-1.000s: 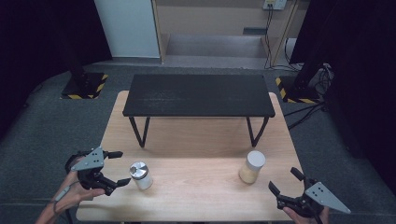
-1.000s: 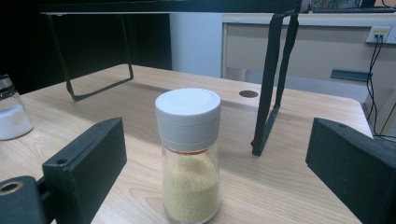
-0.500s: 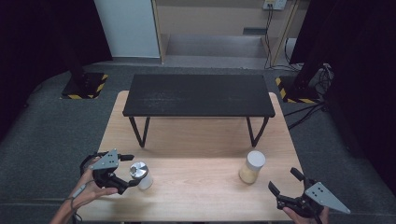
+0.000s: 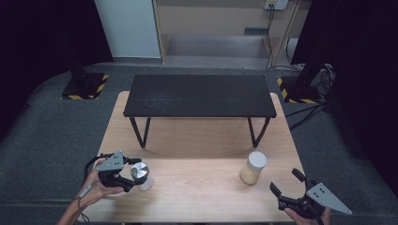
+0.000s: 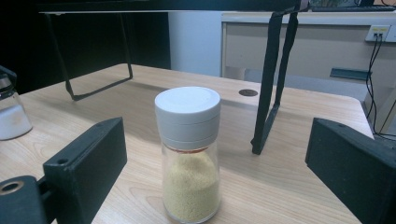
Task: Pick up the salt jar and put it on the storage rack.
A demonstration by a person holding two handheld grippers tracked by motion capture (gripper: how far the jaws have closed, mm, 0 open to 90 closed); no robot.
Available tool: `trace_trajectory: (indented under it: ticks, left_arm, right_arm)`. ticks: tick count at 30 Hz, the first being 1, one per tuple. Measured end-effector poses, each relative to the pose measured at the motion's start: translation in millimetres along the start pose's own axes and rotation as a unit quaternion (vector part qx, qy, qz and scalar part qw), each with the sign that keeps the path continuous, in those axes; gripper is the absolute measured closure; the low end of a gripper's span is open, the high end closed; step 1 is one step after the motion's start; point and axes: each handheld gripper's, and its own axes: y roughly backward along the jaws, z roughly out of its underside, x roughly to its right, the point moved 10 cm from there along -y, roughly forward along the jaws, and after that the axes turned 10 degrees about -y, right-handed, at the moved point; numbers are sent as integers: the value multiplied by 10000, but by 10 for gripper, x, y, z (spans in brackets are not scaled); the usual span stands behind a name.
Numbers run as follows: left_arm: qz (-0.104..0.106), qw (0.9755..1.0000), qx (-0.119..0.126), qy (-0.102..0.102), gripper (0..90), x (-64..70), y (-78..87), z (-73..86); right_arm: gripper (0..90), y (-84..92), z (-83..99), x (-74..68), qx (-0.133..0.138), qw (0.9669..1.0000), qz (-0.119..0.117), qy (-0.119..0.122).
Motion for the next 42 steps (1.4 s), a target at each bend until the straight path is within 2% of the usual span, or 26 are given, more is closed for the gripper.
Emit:
trace_trajectory:
  ticks: [3,10,13,14,19,20,22,23,26,27,28,29,30,33,34,35,36,37,38,39,40,41,42]
  left_arm:
    - [44,10000,55,5,323,-1,-20,27]
    - [20,9999,120,113,336,-4,-15,36]
    - [-56,9999,108,86,338,3,-14,24]
    - [-89,9999,64,44,338,4,-11,4]
    - [-97,9997,197,144,339,-32,40,-91]
    - [-112,9996,242,133,339,-45,78,-178]
    - [-126,9994,293,131,339,-52,98,-227]
    - [-126,9992,364,128,339,-74,142,-341]
    - [-116,9990,434,65,339,-107,204,-544]
    - [-116,9990,434,65,339,-107,204,-544]
    - [-96,9990,430,17,339,-124,224,-621]
    - [-43,9989,468,-17,339,-167,261,-771]
    - [-43,9989,468,-17,339,-167,261,-771]
    - [-27,9983,587,-18,339,-265,333,-1063]
    - [-27,9983,587,-18,339,-265,333,-1063]
    - [-53,9979,641,9,339,-319,374,-1207]
    - [-80,9977,673,19,339,-348,398,-1277]
    - [-80,9977,673,19,339,-348,398,-1277]
    - [-147,9972,727,66,339,-402,442,-1415]
    - [-167,9971,739,77,339,-434,465,-1485]
    - [-167,9971,739,77,339,-434,465,-1485]
    - [-212,9968,754,130,339,-503,510,-1615]
    - [-255,9966,769,138,339,-533,529,-1674]
  right_arm:
    - [54,-1,1,-1,3,10000,3,-6]
    - [54,-5,5,6,2,10000,15,-15]
    - [54,-4,4,6,17,10000,17,-10]
    - [54,-4,4,6,17,10000,17,-10]
    - [55,-3,5,11,24,10000,16,-17]
    - [55,-3,5,11,26,10000,19,-20]
    - [55,-5,6,12,17,10000,13,-25]
    - [55,-6,6,12,15,10000,8,-20]
    - [56,-6,5,11,15,10000,2,-18]
    - [56,-6,5,11,15,10000,2,-18]
    - [56,-7,5,12,24,10000,0,-19]
    - [56,-6,5,13,26,10000,3,-27]
    - [56,-6,5,13,26,10000,3,-27]
    - [56,-1,4,16,31,10000,3,-33]
    - [56,-1,4,17,28,10000,2,-32]
    - [56,0,4,16,29,10000,0,-34]
    - [56,0,4,16,29,10000,0,-31]
    - [56,0,4,16,29,10000,0,-31]
    - [56,-1,4,19,26,10000,-6,-35]
    - [56,-1,5,20,22,10000,-8,-35]
    - [56,-1,5,20,22,10000,-8,-35]
    - [56,-2,5,22,17,10000,-17,-38]
    - [57,-1,5,23,20,10000,-14,-38]
